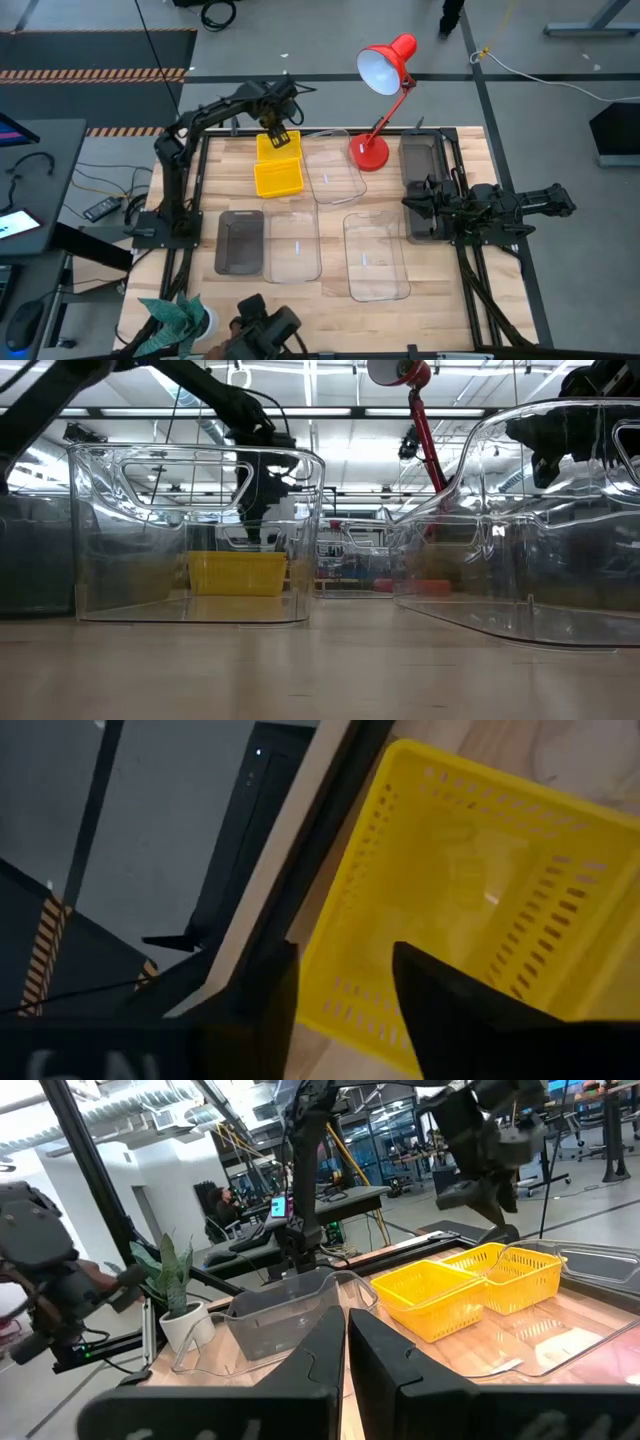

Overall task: Stack baskets by color
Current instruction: Stack the top yellow bin on the bottom yellow bin

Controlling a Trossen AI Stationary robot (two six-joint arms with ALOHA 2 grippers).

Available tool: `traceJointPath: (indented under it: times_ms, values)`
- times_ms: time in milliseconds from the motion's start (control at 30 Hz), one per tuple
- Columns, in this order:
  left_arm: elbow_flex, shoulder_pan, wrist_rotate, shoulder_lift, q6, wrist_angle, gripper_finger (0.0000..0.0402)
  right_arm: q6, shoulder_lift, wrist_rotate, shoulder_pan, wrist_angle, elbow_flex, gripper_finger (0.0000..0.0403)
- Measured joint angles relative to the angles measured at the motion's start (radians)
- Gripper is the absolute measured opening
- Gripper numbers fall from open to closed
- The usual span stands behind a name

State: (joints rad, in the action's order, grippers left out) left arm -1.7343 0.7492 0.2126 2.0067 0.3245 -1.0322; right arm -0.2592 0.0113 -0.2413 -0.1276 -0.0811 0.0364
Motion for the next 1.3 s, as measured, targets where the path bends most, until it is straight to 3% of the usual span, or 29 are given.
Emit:
traceJointPath:
  times_ms: [200, 400, 833, 1100, 1300]
  values:
    - [-0.029, 0.022, -0.004, 0.05, -0.014, -0.003, 0.0225, 0.0, 0.0, 0.0, 0.0, 0.0, 0.0, 0.0023]
    - [-0.035, 0.047, 0.001, 0.087, -0.088, 0.016, 0.0239, 0.0, 0.0, 0.0, 0.0, 0.0, 0.0, 0.0023]
    - [-0.032, 0.056, -0.059, 0.12, -0.07, 0.043, 0.0201, 0.0, 0.0, 0.0, 0.0, 0.0, 0.0, 0.0023]
    - [-0.025, 0.051, -0.023, 0.171, -0.062, 0.052, 0.0178, 0.0, 0.0, 0.0, 0.0, 0.0, 0.0, 0.0023]
    - [-0.025, 0.048, -0.01, 0.184, -0.039, 0.055, 0.0128, 0.0, 0.0, 0.0, 0.0, 0.0, 0.0, 0.0023]
